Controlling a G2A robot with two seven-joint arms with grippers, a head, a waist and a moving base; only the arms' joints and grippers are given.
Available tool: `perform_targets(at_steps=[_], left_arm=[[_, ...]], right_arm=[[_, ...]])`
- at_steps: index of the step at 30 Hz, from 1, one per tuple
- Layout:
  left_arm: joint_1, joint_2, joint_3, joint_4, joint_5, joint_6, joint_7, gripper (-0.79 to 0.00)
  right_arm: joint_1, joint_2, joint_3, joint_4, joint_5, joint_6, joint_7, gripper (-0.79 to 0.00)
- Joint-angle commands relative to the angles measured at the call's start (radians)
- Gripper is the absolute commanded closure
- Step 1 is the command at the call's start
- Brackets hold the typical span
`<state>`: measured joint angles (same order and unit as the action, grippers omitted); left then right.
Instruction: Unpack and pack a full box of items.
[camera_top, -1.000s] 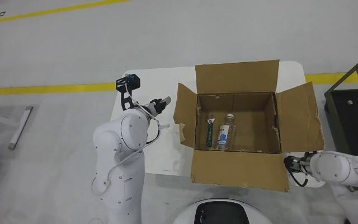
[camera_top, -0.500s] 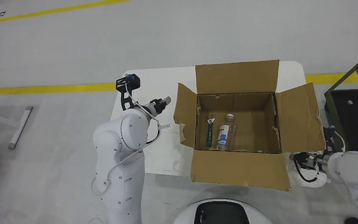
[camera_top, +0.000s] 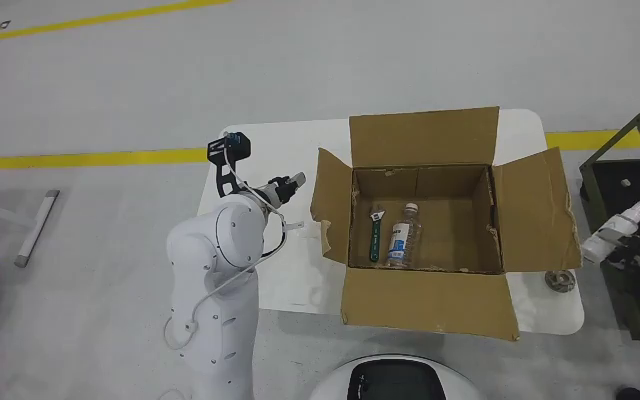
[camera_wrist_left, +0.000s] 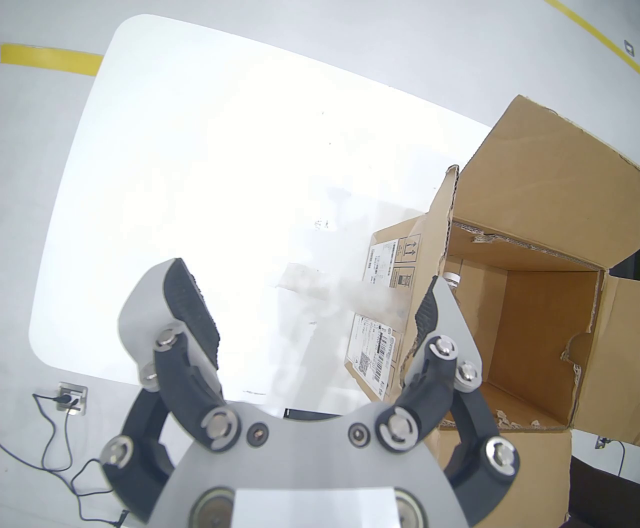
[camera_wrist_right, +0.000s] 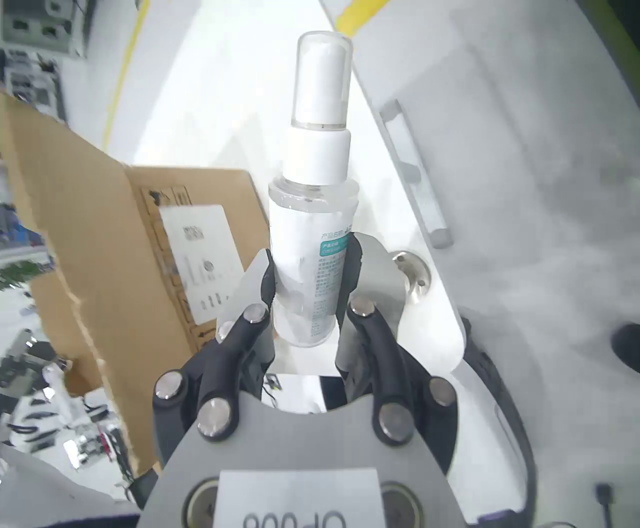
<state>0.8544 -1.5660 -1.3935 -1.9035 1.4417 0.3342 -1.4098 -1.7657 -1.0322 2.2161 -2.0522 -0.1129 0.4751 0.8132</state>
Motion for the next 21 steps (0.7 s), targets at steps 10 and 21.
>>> perform_targets(at_steps=[10, 21], left_arm=[[0.0, 0.0, 0.0, 0.0, 0.0, 0.0, 0.0, -0.785], [0.0, 0.0, 0.0, 0.0, 0.0, 0.0, 0.0, -0.785]], right_arm=[[-0.084, -0.069, 0.144, 0.0, 0.476, -0.227, -0.27, 0.0], [-0.025, -0.061, 0.135, -0.067, 0.538, -0.369, -0.16, 0.0]])
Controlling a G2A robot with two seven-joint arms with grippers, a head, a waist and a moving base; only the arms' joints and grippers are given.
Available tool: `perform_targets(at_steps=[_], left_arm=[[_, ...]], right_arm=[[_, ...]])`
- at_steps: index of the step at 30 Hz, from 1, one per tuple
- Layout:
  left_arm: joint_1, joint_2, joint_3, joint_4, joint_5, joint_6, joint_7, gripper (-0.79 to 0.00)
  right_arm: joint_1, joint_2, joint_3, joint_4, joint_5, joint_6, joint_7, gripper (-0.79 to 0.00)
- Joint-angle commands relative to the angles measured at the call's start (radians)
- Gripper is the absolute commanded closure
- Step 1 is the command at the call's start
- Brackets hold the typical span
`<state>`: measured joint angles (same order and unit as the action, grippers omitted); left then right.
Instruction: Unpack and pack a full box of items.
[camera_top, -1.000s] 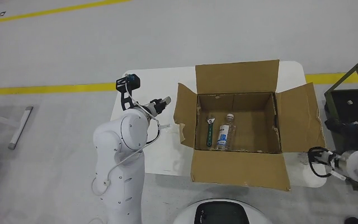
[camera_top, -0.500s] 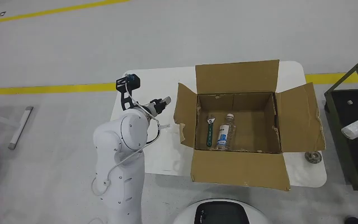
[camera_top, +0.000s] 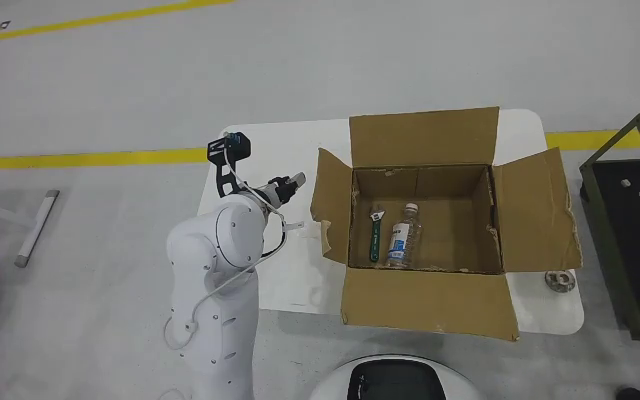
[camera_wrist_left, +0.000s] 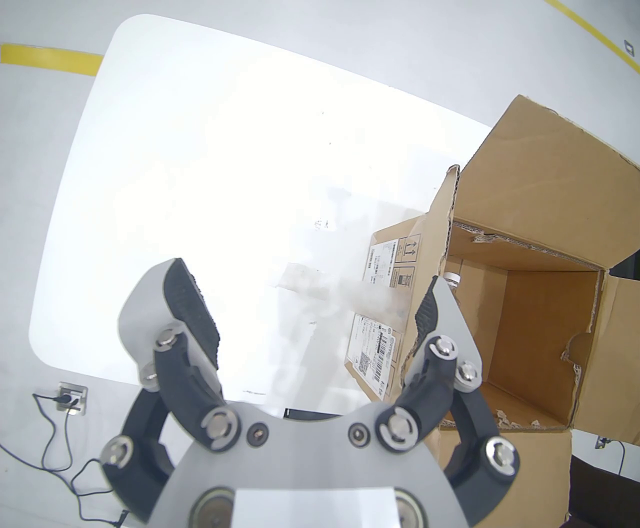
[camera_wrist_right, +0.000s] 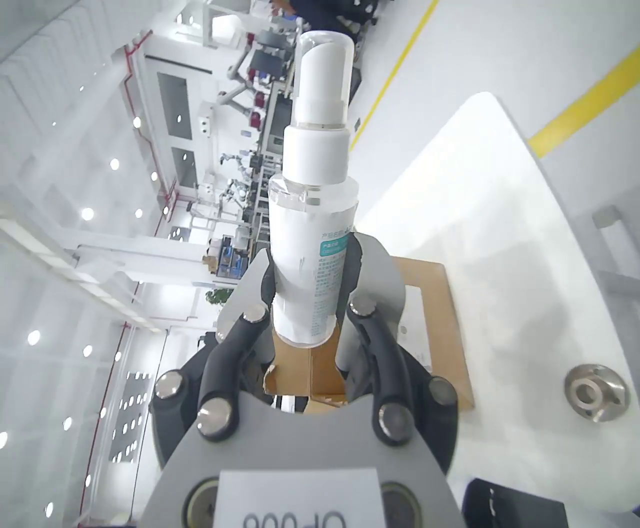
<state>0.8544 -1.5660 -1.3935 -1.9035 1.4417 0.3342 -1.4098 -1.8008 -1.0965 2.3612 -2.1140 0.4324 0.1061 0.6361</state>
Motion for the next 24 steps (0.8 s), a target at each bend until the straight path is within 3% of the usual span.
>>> perform_targets(at_steps=[1, 9, 16, 19, 24], left_arm=[[0.0, 0.0, 0.0, 0.0, 0.0, 0.0, 0.0, -0.785], [0.0, 0.0, 0.0, 0.0, 0.0, 0.0, 0.0, -0.785], [0.0, 0.0, 0.0, 0.0, 0.0, 0.0, 0.0, -0.785], [0.0, 0.0, 0.0, 0.0, 0.0, 0.0, 0.0, -0.785], [0.0, 0.0, 0.0, 0.0, 0.0, 0.0, 0.0, -0.785]], right_arm=[[0.033, 0.01, -0.028, -0.018, -0.033, -0.004, 0.043, 0.0], [0.219, 0.051, -0.215, -0.008, -0.169, 0.037, 0.165, 0.0], [0.419, 0.079, -0.571, 0.06, -0.394, 0.13, 0.289, 0.0], [0.513, 0.077, -0.715, 0.119, -0.422, 0.184, 0.294, 0.0], [0.646, 0.079, -0.911, 0.222, -0.606, 0.303, 0.364, 0.0]])
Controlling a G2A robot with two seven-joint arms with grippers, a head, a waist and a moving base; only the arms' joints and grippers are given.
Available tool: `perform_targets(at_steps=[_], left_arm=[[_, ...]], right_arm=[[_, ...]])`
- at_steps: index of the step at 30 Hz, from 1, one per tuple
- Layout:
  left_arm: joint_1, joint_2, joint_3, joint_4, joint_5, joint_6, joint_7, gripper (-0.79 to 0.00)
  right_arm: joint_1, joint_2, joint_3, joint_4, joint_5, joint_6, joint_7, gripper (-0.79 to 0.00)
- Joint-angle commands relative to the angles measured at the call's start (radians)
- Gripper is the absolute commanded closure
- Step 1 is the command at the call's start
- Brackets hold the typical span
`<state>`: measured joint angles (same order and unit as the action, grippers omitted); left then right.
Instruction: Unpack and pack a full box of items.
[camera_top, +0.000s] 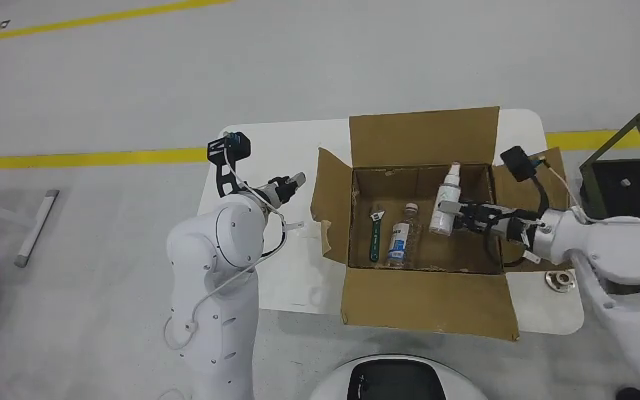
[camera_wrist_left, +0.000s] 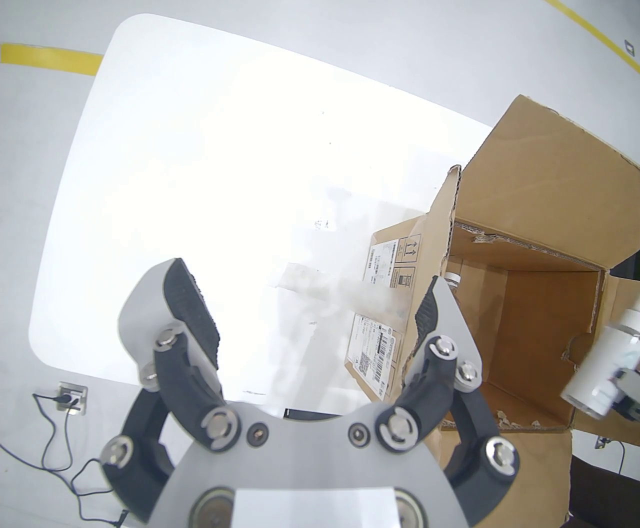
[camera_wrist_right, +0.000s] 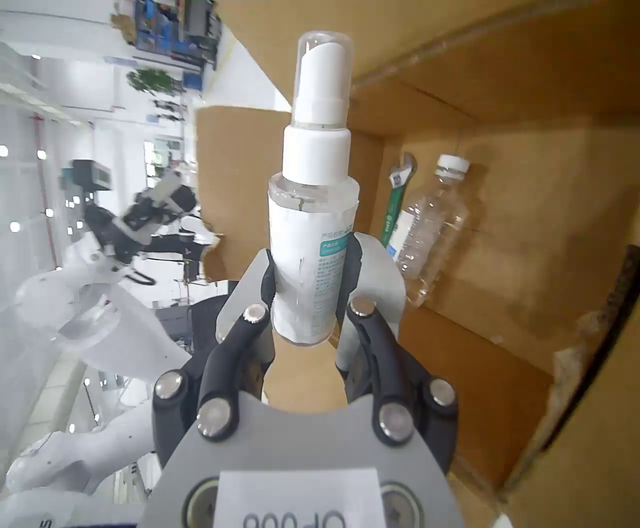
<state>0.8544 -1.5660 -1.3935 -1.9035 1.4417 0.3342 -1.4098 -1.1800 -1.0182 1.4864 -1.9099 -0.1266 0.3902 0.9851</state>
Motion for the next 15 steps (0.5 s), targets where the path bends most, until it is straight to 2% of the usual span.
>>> perform_targets(at_steps=[1, 3, 15], left_arm=[[0.0, 0.0, 0.0, 0.0, 0.0, 0.0, 0.0, -0.785], [0.0, 0.0, 0.0, 0.0, 0.0, 0.0, 0.0, -0.785], [0.0, 0.0, 0.0, 0.0, 0.0, 0.0, 0.0, -0.785]], right_arm=[[0.051, 0.0, -0.071, 0.038, -0.074, 0.033, 0.034, 0.0], [0.094, 0.001, -0.135, 0.081, -0.167, 0.059, 0.065, 0.0], [0.228, -0.003, -0.31, 0.184, -0.333, 0.105, 0.187, 0.0]])
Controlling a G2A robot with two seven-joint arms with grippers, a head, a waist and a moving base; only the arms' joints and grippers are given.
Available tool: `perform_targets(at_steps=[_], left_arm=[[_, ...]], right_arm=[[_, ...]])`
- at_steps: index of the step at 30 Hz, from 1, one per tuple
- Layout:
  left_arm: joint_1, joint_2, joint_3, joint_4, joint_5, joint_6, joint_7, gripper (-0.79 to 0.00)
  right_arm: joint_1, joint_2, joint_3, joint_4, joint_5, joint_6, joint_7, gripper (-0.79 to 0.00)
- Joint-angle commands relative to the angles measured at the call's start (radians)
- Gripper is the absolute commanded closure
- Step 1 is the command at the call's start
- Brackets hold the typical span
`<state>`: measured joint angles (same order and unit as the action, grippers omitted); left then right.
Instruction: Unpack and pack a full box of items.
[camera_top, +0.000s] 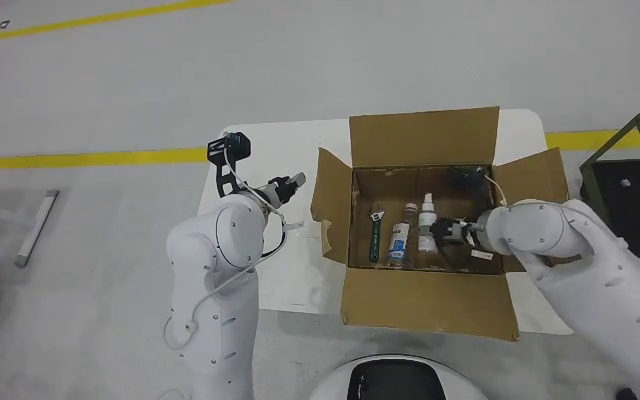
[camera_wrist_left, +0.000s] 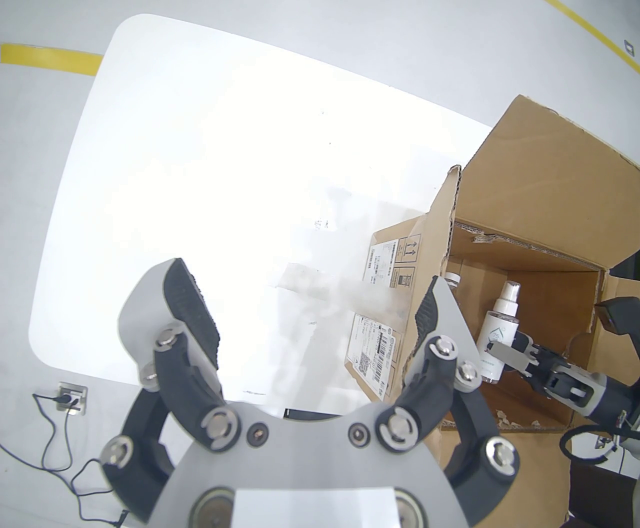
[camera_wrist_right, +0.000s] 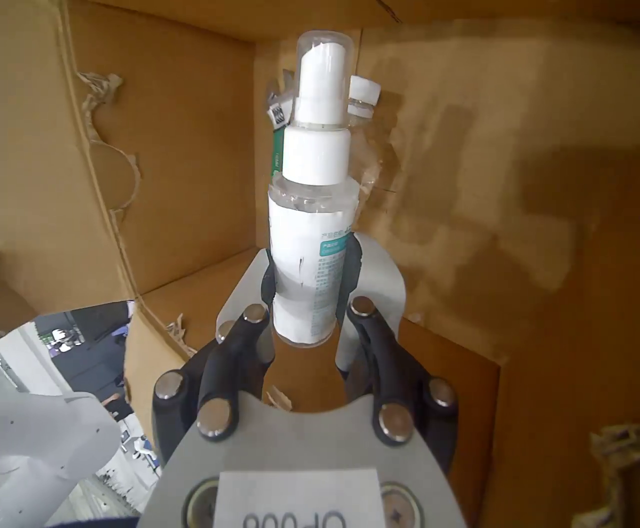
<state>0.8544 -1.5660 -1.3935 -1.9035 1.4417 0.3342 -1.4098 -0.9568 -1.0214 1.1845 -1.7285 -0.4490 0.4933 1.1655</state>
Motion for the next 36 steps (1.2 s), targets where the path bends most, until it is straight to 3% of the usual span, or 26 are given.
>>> perform_targets(at_steps=[1, 12, 23, 26, 27, 29, 36], left_arm=[[0.0, 0.0, 0.0, 0.0, 0.0, 0.0, 0.0, -0.785], [0.0, 0.0, 0.0, 0.0, 0.0, 0.0, 0.0, -0.785], [0.0, 0.0, 0.0, 0.0, 0.0, 0.0, 0.0, -0.785], [0.0, 0.0, 0.0, 0.0, 0.0, 0.0, 0.0, -0.785], [0.0, 0.0, 0.0, 0.0, 0.0, 0.0, 0.0, -0.785], [0.0, 0.0, 0.0, 0.0, 0.0, 0.0, 0.0, -0.785], [0.0, 0.0, 0.0, 0.0, 0.0, 0.0, 0.0, -0.785]], right_arm=[[0.009, 0.0, -0.02, 0.01, -0.024, 0.003, 0.015, 0.0], [0.036, -0.012, -0.104, 0.078, -0.094, 0.043, -0.001, 0.0], [0.063, -0.04, -0.155, 0.145, -0.014, 0.042, -0.085, 0.0], [0.07, -0.047, -0.163, 0.16, 0.008, 0.039, -0.111, -0.077], [0.073, -0.048, -0.165, 0.163, 0.013, 0.039, -0.116, -0.188], [0.077, -0.051, -0.169, 0.166, 0.018, 0.037, -0.122, -0.28], [0.072, -0.046, -0.145, 0.148, 0.016, 0.031, -0.112, -0.296]])
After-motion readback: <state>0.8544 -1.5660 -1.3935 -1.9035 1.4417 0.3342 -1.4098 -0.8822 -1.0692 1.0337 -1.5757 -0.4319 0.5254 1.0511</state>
